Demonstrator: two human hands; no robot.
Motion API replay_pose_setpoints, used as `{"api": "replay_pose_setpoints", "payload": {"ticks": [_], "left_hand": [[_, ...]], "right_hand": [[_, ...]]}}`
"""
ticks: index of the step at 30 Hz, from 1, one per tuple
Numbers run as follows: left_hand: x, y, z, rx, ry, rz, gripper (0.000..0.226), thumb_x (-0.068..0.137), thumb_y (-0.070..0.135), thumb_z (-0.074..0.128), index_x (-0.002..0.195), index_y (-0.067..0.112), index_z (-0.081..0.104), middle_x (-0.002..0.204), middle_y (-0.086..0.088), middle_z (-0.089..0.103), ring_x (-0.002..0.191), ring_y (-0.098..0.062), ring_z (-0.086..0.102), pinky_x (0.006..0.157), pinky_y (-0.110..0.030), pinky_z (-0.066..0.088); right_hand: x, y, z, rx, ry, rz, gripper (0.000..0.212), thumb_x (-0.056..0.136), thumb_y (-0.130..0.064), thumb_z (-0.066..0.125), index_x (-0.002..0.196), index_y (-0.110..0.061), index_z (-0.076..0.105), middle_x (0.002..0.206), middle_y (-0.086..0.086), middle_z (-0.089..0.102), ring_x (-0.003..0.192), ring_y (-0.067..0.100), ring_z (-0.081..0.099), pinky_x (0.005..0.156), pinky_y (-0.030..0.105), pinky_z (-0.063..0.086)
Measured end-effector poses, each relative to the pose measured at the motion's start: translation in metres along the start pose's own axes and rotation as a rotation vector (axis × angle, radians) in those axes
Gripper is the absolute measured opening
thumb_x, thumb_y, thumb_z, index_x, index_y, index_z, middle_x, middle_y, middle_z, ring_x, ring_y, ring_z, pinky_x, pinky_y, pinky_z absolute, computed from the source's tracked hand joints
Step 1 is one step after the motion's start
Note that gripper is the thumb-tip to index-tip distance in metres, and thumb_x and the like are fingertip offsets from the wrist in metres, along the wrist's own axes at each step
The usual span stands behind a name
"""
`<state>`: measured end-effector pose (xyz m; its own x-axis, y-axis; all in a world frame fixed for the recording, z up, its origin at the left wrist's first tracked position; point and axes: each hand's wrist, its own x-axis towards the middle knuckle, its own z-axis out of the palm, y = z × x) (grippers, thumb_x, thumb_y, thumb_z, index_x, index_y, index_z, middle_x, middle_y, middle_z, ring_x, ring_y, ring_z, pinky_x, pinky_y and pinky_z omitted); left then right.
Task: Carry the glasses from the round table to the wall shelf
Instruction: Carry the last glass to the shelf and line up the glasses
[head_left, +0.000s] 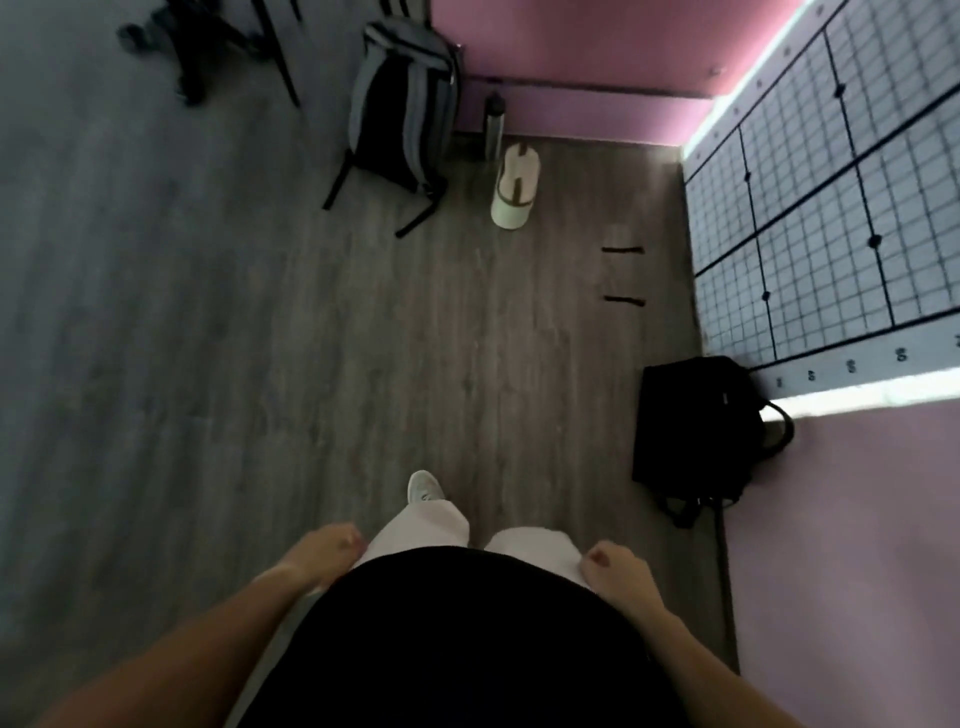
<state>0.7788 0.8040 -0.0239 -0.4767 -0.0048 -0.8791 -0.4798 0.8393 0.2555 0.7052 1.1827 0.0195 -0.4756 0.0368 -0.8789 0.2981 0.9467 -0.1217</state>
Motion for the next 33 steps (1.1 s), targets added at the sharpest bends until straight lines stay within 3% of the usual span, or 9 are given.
{"api": "replay_pose_setpoints", "payload": {"ticks": [3,7,11,13,16,22,27,30,33], "left_hand": [[0.002,0.003,-0.023,-0.055,0.010,-0.046,0.032,0.097,0.023,0.041,0.098,0.007,0.068,0.119,-0.009,0.067,0.110,-0.023,0.062,0.088,-0.030,0.046],[0.008,-0.002,-0.055,-0.153,0.056,-0.052,0.031,0.089,0.030,0.040,0.069,0.014,0.058,0.105,-0.009,0.070,0.098,-0.019,0.066,0.083,-0.028,0.048],[0.018,-0.009,-0.080,-0.271,0.097,-0.091,0.027,0.089,0.020,0.048,0.092,0.005,0.070,0.108,-0.008,0.069,0.106,-0.022,0.065,0.087,-0.028,0.047],[0.021,-0.015,-0.091,-0.382,0.124,-0.120,0.030,0.085,0.020,0.052,0.098,0.000,0.070,0.094,-0.011,0.068,0.105,-0.031,0.067,0.086,-0.033,0.049],[0.031,-0.030,-0.107,-0.440,0.121,-0.192,0.022,0.087,0.013,0.054,0.098,0.004,0.070,0.100,-0.019,0.072,0.102,-0.038,0.068,0.085,-0.037,0.052],[0.065,-0.031,-0.173,-0.413,0.106,-0.270,0.022,0.090,0.027,0.051,0.070,0.033,0.059,0.103,0.000,0.075,0.101,-0.021,0.069,0.087,-0.027,0.048],[0.096,-0.002,-0.261,-0.539,0.215,-0.232,0.025,0.087,0.018,0.056,0.063,0.025,0.061,0.070,0.003,0.068,0.074,-0.019,0.067,0.079,-0.032,0.053],[0.114,0.006,-0.313,-0.665,0.305,-0.204,0.017,0.087,0.014,0.058,0.073,0.018,0.066,0.069,-0.002,0.071,0.062,-0.021,0.066,0.073,-0.038,0.057],[0.125,0.009,-0.353,-0.708,0.350,-0.200,0.013,0.086,0.019,0.060,0.075,0.018,0.067,0.074,-0.001,0.073,0.066,-0.021,0.070,0.074,-0.035,0.057]], "right_hand": [[0.015,-0.046,-0.028,0.030,0.038,-0.025,0.021,0.093,-0.025,0.052,0.098,-0.014,0.069,0.103,0.004,0.071,0.098,0.024,0.064,0.081,0.031,0.046],[0.037,-0.106,-0.057,0.043,0.042,-0.102,0.018,0.089,-0.031,0.056,0.088,-0.021,0.071,0.093,-0.005,0.072,0.092,0.017,0.065,0.082,0.029,0.049],[0.061,-0.160,-0.074,0.014,0.005,-0.161,0.014,0.088,-0.032,0.058,0.086,-0.023,0.070,0.087,-0.009,0.070,0.087,0.014,0.064,0.076,0.025,0.043],[0.074,-0.185,-0.084,-0.001,-0.015,-0.184,0.014,0.087,-0.032,0.059,0.086,-0.024,0.070,0.086,-0.008,0.072,0.087,0.014,0.066,0.076,0.025,0.045],[0.097,-0.213,-0.104,-0.009,-0.041,-0.193,0.012,0.087,-0.033,0.059,0.084,-0.027,0.070,0.085,-0.010,0.070,0.086,0.012,0.065,0.075,0.025,0.044],[0.153,-0.263,-0.181,-0.023,-0.041,-0.198,0.016,0.088,-0.028,0.055,0.088,-0.024,0.071,0.089,-0.008,0.070,0.086,0.012,0.063,0.077,0.026,0.046],[0.189,-0.297,-0.247,-0.130,-0.046,-0.197,0.021,0.091,-0.032,0.054,0.095,-0.021,0.071,0.100,-0.001,0.071,0.098,0.020,0.065,0.088,0.032,0.051],[0.212,-0.324,-0.281,-0.193,-0.065,-0.186,0.023,0.095,-0.031,0.052,0.097,-0.017,0.070,0.105,0.003,0.070,0.105,0.025,0.064,0.090,0.033,0.048],[0.226,-0.356,-0.301,-0.229,-0.072,-0.198,0.018,0.094,-0.031,0.051,0.085,-0.022,0.065,0.098,0.002,0.066,0.106,0.026,0.064,0.088,0.032,0.045]]}}
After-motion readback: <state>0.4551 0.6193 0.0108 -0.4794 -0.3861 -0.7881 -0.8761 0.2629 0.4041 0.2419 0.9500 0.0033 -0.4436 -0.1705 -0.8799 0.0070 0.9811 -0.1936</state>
